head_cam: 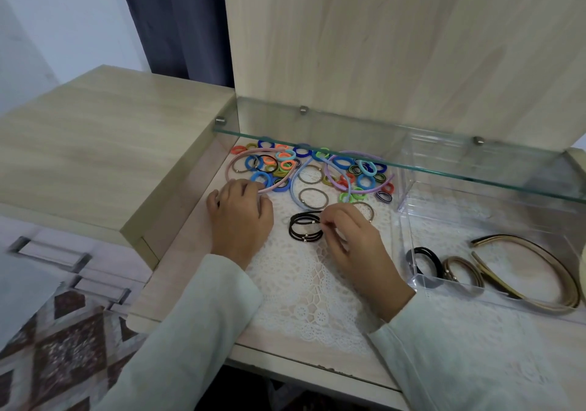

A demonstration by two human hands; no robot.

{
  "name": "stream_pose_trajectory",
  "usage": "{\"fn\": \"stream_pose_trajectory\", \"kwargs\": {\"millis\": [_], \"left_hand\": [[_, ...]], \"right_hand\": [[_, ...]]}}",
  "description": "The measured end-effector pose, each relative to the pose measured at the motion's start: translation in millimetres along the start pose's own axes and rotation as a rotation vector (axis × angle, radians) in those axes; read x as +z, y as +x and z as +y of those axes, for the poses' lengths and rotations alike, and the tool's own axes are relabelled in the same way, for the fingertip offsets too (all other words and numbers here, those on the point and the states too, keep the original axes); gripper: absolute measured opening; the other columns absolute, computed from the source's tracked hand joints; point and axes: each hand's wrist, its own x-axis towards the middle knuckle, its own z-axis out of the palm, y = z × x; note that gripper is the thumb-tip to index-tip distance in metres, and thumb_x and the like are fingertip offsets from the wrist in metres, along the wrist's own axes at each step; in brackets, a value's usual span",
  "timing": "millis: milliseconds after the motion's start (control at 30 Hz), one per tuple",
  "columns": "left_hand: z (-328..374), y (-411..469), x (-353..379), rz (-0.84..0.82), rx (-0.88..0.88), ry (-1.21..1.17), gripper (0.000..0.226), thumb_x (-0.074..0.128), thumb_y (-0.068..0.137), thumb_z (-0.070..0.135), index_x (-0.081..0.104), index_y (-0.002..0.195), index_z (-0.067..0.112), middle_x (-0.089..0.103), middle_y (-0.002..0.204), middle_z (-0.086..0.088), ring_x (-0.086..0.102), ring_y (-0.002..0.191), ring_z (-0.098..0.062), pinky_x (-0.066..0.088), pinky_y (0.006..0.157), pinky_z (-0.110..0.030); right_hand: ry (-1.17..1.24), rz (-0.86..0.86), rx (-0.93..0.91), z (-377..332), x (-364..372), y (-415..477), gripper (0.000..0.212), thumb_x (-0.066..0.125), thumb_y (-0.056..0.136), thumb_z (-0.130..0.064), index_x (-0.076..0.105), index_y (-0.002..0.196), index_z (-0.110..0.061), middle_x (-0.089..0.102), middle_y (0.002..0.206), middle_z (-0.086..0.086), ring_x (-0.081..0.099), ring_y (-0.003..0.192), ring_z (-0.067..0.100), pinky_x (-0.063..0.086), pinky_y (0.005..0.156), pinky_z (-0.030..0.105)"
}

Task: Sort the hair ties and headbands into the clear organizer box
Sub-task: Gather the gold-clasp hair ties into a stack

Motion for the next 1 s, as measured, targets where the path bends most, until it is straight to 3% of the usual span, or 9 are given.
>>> {"fn": "stream_pose_trajectory", "kwargs": {"millis": [167,500,767,1000], "left_hand": [[0.0,0.1,-0.8,0.015,0.003,0.011,0.035,0.04,0.087,0.027,0.07,0.102,0.017,0.067,0.097,-0.003,0.061,0.091,-0.025,0.033,0.085,-0.04],[-0.2,0.0,-2.2,-0.014,-0.006,0.016,0.038,0.037,0.087,0.029,0.07,0.102,0.017,0.067,0.099,-0.002,0.061,0.094,-0.025,0.033,0.086,-0.041],[-1.0,0.0,-3.1,-0.02,0.005,-0.024,0.039,0.036,0.088,0.028,0.07,0.102,0.015,0.068,0.098,-0.004,0.061,0.091,-0.026,0.037,0.08,-0.039],[1.5,3.0,-5.0,-0.02,-0.019,-0.157,0.042,0.035,0.087,0.029,0.069,0.106,0.012,0.068,0.098,-0.007,0.061,0.091,-0.029,0.046,0.075,-0.04]], "right_hand": [[-0.029,-0.041,-0.032,5.8,0.2,-4.4,0.009,0.059,0.092,-0.001,0.063,0.099,0.001,0.061,0.105,0.009,0.057,0.097,0.016,0.046,0.089,0.021],[-0.08,-0.146,-0.045,10.3,6.6,-6.9,0.007,0.057,0.092,-0.003,0.062,0.097,-0.001,0.059,0.102,0.009,0.052,0.09,0.017,0.039,0.085,0.018],[-0.155,-0.161,-0.037,13.8,6.8,-8.5,0.009,0.057,0.091,-0.011,0.063,0.096,-0.007,0.062,0.1,0.004,0.056,0.087,0.022,0.045,0.079,0.032],[-0.191,-0.041,0.052,9.4,-0.3,-6.0,0.015,0.055,0.092,-0.02,0.064,0.099,-0.01,0.06,0.102,0.0,0.054,0.091,0.018,0.043,0.079,0.035]]}}
